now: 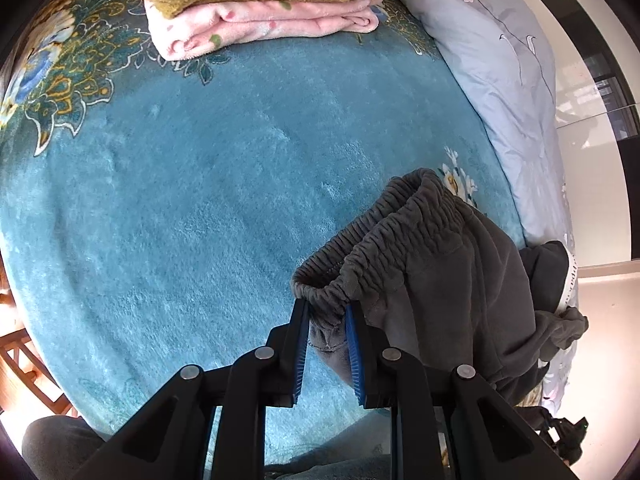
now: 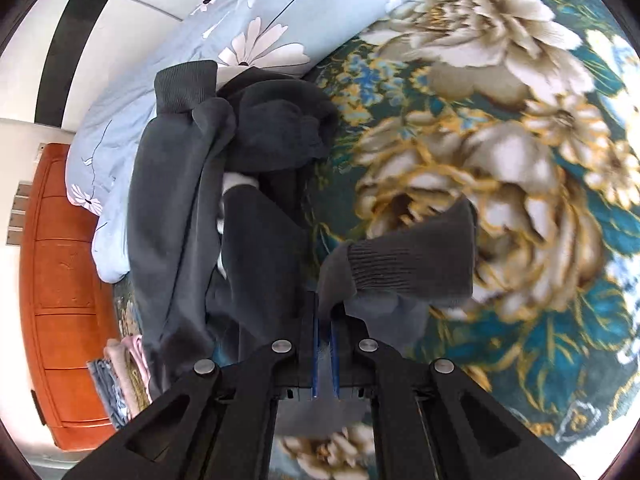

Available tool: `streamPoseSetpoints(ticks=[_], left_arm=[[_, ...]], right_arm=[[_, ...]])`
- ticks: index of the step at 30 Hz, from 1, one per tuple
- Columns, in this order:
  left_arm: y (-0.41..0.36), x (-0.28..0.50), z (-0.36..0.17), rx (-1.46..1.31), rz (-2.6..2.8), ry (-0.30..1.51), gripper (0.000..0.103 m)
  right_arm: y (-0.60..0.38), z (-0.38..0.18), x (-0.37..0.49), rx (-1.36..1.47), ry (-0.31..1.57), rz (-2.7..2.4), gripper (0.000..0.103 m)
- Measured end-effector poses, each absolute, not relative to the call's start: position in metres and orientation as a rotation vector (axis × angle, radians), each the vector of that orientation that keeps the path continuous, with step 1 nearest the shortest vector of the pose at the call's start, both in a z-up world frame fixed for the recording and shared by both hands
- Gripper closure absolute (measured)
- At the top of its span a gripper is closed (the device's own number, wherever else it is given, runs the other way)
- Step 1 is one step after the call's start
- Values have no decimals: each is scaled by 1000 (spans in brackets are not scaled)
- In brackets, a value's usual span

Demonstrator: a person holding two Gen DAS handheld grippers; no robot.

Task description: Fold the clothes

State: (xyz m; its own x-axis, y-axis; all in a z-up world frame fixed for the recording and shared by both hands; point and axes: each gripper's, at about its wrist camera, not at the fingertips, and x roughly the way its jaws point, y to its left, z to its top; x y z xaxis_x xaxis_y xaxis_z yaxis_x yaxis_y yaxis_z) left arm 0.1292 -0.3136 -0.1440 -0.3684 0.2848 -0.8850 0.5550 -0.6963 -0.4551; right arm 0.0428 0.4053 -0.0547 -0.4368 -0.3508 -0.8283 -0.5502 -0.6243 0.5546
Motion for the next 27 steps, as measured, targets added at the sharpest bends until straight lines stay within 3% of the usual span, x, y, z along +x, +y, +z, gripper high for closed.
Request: streamPoseSetpoints(ticks=[3, 5, 7, 10, 13, 19, 23, 24, 25, 26, 27], left_arm=[[-312, 128, -145, 1648, -2176, 1124, 82], [-311, 126, -147, 1649, -2171, 1122, 82], [-310, 125, -148, 1650, -2166, 1121, 82], [-310, 125, -150, 1648, -2165, 1126, 82], [-310, 124, -155, 1649, -2159, 1128, 81], [-310, 123, -161, 1643, -2131, 1161, 81], [-308, 123, -161, 1628, -2128, 1175, 81], [-308, 124, -161, 1622, -2125, 1184, 81], [-308, 124, -162, 1617, -2123, 1193, 81], [-307, 124, -162, 1611, -2121, 1202, 81], [-307, 124, -162, 1606, -2120, 1207, 81]], right_arm=[[399, -47, 25, -1565, 1316, 2312, 88], [394, -35, 17, -1542, 1325, 2426, 64], [401, -25, 25, -1478, 1312, 2513, 57], [418, -16, 49, -1370, 1276, 2591, 57], [445, -50, 81, -1398, 1244, 2423, 57], [449, -137, 111, -1428, 1559, 2151, 57], [434, -146, 94, -1397, 1568, 2114, 56], [431, -146, 90, -1397, 1555, 2107, 56], [428, -143, 87, -1406, 1531, 2100, 63], [425, -140, 84, -1416, 1508, 2093, 88], [423, -136, 82, -1430, 1484, 2084, 98]])
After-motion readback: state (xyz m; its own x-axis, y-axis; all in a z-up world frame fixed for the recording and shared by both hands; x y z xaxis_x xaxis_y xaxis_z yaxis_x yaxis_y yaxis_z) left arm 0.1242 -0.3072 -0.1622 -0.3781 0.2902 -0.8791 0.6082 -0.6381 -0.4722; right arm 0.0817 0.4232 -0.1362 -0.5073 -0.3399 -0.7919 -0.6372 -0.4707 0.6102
